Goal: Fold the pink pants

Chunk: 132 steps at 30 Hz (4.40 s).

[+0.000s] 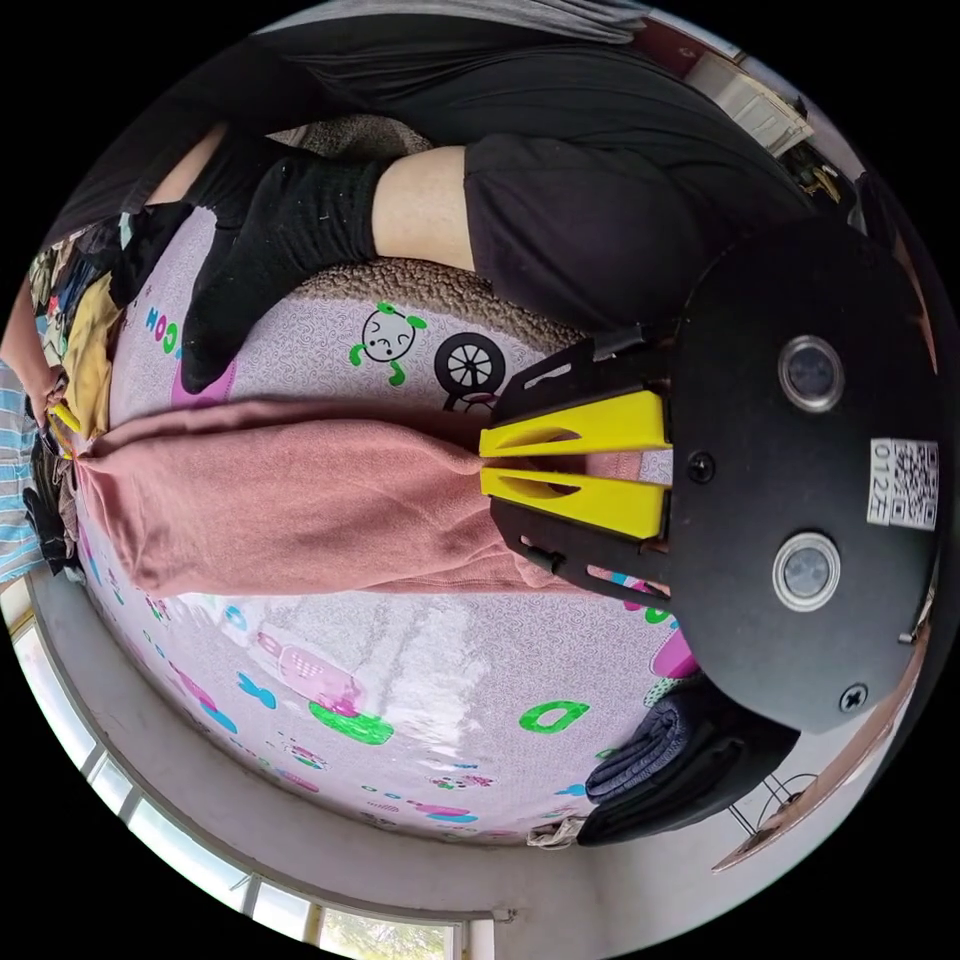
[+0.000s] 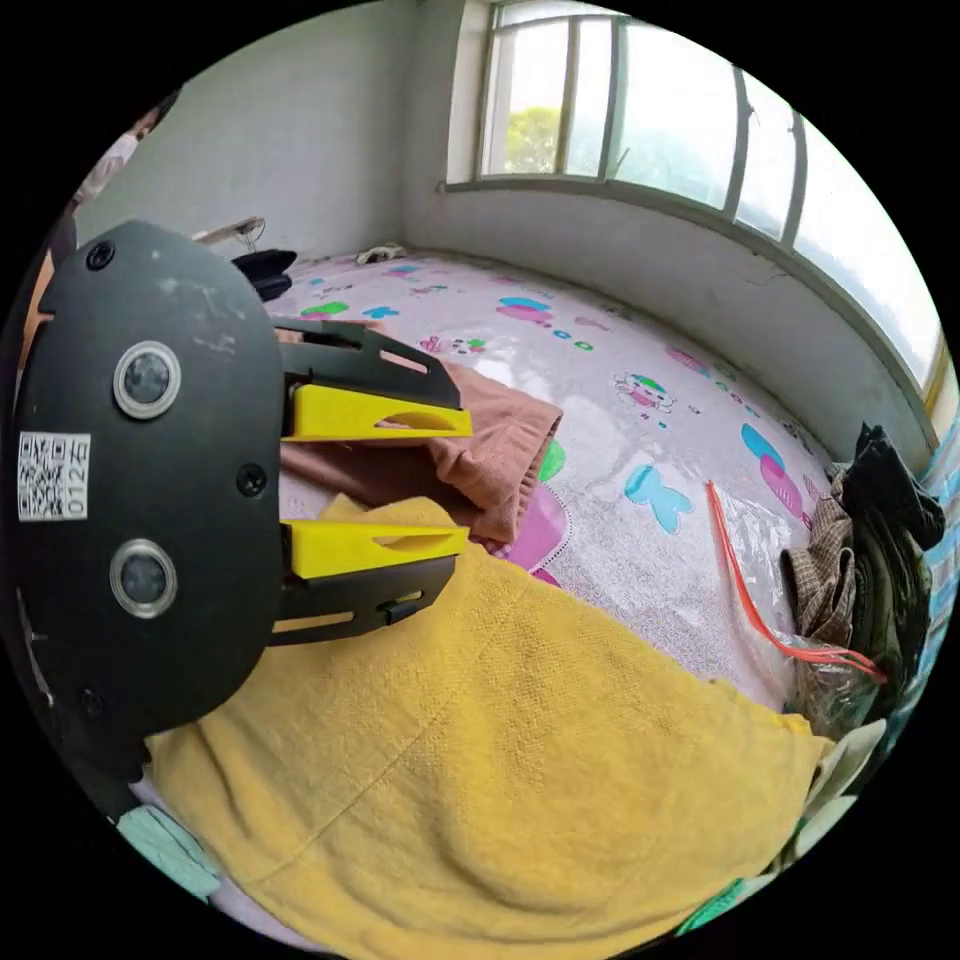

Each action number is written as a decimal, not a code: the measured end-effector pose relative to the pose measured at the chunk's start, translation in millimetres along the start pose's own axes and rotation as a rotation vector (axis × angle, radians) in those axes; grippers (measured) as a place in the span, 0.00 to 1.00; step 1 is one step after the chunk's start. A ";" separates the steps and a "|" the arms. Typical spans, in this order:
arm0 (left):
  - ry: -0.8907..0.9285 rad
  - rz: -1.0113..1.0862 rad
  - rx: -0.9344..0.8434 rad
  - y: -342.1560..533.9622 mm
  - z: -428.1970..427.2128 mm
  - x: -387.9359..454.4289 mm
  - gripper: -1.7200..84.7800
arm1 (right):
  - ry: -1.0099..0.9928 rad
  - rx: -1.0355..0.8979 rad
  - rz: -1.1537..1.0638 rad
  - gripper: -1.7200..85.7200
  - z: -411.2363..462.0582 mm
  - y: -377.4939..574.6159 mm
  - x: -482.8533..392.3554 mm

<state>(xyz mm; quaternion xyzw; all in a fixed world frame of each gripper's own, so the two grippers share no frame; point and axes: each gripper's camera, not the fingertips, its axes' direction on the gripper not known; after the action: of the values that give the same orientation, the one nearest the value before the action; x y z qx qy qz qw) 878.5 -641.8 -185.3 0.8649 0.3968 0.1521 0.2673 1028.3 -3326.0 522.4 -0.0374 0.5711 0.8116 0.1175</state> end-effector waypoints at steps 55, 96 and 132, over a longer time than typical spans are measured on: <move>-0.518 0.096 -0.272 9.9 35.4 50.9 0.02 | -0.029 0.039 -0.096 0.04 -113.9 -147.3 150.1; -0.033 -0.882 -0.085 72.5 30.8 -283.5 0.03 | 0.182 -0.195 -0.629 0.01 330.4 -176.0 182.1; 0.506 -1.495 0.391 378.3 -0.5 -411.5 0.03 | 0.469 -0.289 -1.665 0.11 537.2 -135.6 348.1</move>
<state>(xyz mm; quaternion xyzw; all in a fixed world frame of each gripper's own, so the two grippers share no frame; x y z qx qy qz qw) 844.1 -1162.7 14.7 0.3416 0.9373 0.0520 0.0447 762.0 -2728.4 515.4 -0.6223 0.2594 0.4981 0.5454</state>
